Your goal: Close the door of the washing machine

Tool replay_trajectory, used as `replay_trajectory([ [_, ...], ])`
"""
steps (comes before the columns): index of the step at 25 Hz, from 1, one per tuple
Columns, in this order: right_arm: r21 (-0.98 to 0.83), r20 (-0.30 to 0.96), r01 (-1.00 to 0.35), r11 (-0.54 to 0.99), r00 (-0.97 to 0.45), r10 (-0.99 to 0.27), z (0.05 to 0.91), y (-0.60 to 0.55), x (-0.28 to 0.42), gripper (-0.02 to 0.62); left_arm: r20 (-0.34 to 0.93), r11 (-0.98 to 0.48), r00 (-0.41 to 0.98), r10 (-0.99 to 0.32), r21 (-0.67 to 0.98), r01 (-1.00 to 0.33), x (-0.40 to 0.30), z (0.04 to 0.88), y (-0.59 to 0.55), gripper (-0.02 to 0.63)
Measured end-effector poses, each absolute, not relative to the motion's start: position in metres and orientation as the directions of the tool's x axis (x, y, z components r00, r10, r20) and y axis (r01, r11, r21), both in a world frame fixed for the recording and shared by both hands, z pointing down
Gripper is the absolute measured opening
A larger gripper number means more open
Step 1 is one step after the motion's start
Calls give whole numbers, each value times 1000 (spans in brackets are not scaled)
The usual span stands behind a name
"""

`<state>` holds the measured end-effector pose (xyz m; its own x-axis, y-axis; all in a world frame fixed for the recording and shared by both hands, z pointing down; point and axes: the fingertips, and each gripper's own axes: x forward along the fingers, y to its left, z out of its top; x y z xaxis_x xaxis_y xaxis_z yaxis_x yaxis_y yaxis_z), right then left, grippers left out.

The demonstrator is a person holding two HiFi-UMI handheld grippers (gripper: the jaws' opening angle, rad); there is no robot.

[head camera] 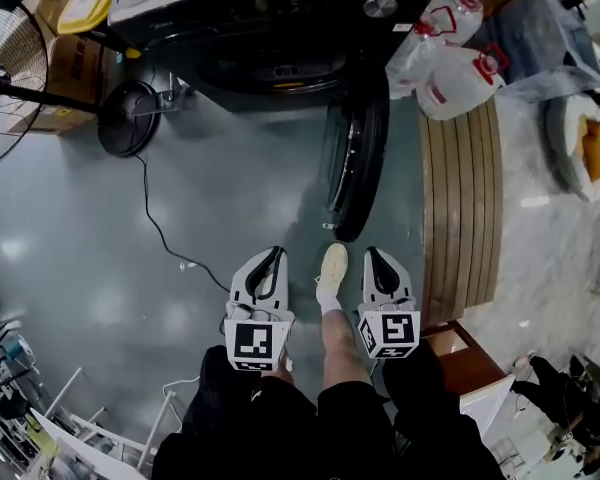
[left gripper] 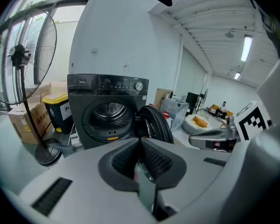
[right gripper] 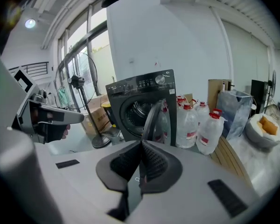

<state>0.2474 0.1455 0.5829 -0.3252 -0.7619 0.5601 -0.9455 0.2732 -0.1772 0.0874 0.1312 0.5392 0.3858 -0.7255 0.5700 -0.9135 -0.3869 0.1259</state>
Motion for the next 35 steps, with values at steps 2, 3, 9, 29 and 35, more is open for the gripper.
replay_trajectory([
  [2,-199,578,-941,273,-337,-743,601,145,246,66,576,-387,385,-721,126,-913,88,551,129,34],
  [3,-209,586,-939,273,-344,-734,610,145,246,122,579,-387,385,-719,128,-913,88,556,129,34],
  [9,-218,627,-938,269,-346,-698,651,142,244,141,576,-368,379,-724,142,-919,83,582,125,34],
  [29,-239,692,-907,346,-409,-595,700,118,232,101,634,-283,311,-708,148,-948,69,622,113,34],
  [35,-282,679,-908,311,-417,-604,702,113,218,101,648,-238,260,-716,124,-963,60,622,113,34],
])
